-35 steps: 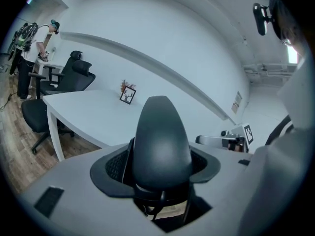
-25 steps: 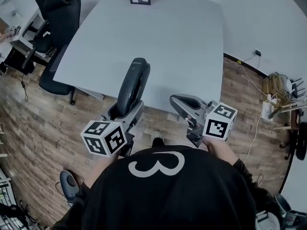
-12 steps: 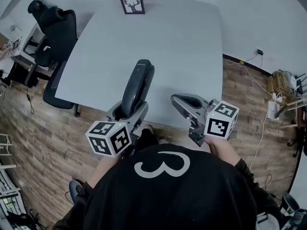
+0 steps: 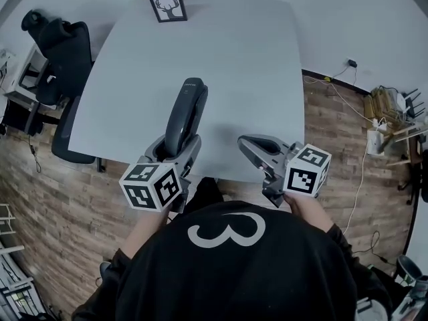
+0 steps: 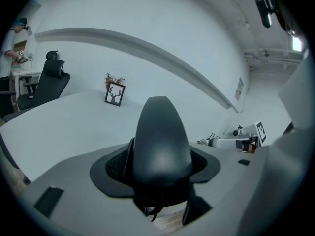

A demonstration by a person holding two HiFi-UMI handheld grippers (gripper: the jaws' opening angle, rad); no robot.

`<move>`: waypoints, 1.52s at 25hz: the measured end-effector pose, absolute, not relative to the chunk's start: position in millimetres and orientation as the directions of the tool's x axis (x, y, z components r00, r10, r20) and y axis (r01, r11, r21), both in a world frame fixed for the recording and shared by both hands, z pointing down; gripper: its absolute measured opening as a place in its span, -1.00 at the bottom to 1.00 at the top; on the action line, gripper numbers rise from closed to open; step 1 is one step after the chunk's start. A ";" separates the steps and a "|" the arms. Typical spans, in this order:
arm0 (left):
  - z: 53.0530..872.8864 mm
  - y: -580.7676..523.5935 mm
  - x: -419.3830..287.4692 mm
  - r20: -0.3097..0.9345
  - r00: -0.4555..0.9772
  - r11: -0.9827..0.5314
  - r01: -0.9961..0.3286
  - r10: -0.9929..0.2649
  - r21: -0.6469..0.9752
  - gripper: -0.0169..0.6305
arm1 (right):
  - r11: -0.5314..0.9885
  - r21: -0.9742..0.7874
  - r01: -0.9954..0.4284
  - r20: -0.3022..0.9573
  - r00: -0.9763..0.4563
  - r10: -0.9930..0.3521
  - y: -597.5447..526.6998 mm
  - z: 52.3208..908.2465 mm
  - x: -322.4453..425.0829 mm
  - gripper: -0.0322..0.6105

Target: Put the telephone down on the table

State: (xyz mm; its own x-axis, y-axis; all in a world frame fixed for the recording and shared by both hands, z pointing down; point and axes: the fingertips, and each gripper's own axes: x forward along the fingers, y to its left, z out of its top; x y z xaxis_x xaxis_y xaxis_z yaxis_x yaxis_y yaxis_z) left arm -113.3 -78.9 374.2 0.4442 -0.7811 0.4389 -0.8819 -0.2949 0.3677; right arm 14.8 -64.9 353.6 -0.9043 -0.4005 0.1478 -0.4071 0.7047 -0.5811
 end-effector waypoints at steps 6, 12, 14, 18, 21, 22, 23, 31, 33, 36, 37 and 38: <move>378.7 -104.5 -132.8 0.461 0.421 -0.281 -0.896 -0.781 0.343 -0.06 | 0.697 -0.582 -0.419 0.151 -0.898 -0.414 -77.0 352.0 4.3 -0.88; 397.6 -125.9 -147.0 0.503 0.406 -0.262 -0.905 -0.763 0.334 -0.06 | 0.673 -0.596 -0.438 0.159 -0.886 -0.436 -90.2 358.3 2.3 -0.88; 409.3 -132.3 -151.6 0.528 0.410 -0.261 -0.905 -0.744 0.335 -0.06 | 0.660 -0.605 -0.446 0.167 -0.881 -0.443 -95.9 362.5 1.5 -0.88; 433.7 -146.6 -156.3 0.570 0.416 -0.256 -0.904 -0.708 0.342 -0.06 | 0.630 -0.617 -0.472 0.188 -0.866 -0.464 -110.4 369.8 3.2 -0.88; 450.2 -158.8 -159.4 0.595 0.417 -0.251 -0.905 -0.687 0.343 -0.06 | 0.611 -0.627 -0.484 0.199 -0.857 -0.474 -119.0 374.5 3.1 -0.88; 455.1 -162.6 -160.4 0.603 0.416 -0.250 -0.906 -0.680 0.342 -0.06 | 0.604 -0.630 -0.488 0.205 -0.855 -0.477 -121.1 376.3 3.1 -0.88; 459.5 -166.4 -161.2 0.610 0.415 -0.249 -0.906 -0.675 0.342 -0.06 | 0.597 -0.633 -0.493 0.211 -0.852 -0.479 -123.1 378.1 3.7 -0.88; 482.0 -196.7 -162.0 0.631 0.404 -0.249 -0.913 -0.662 0.323 -0.06 | 0.544 -0.658 -0.521 0.248 -0.832 -0.497 -137.7 391.1 8.7 -0.88; 487.0 -203.3 -162.2 0.637 0.398 -0.255 -0.917 -0.660 0.308 -0.06 | 0.537 -0.664 -0.521 0.248 -0.830 -0.500 -140.5 392.7 8.1 -0.88; 494.2 -210.9 -161.8 0.642 0.393 -0.254 -0.919 -0.658 0.301 -0.06 | 0.528 -0.671 -0.521 0.252 -0.829 -0.499 -142.1 396.5 8.4 -0.88; 496.9 -213.0 -161.6 0.646 0.390 -0.252 -0.920 -0.656 0.300 -0.06 | 0.523 -0.673 -0.523 0.256 -0.828 -0.499 -142.6 398.3 9.2 -0.88; 499.7 -215.0 -161.3 0.649 0.389 -0.250 -0.921 -0.654 0.299 -0.06 | 0.518 -0.675 -0.525 0.260 -0.827 -0.499 -143.5 399.9 10.3 -0.88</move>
State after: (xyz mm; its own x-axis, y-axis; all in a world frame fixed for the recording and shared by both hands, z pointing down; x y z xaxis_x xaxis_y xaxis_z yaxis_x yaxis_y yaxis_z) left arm -161.3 -215.0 499.7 0.3886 -0.6540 0.6491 -0.9208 -0.2499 0.2994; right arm 10.3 -143.5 399.9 -0.8267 -0.4989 0.2602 -0.5251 0.5179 -0.6754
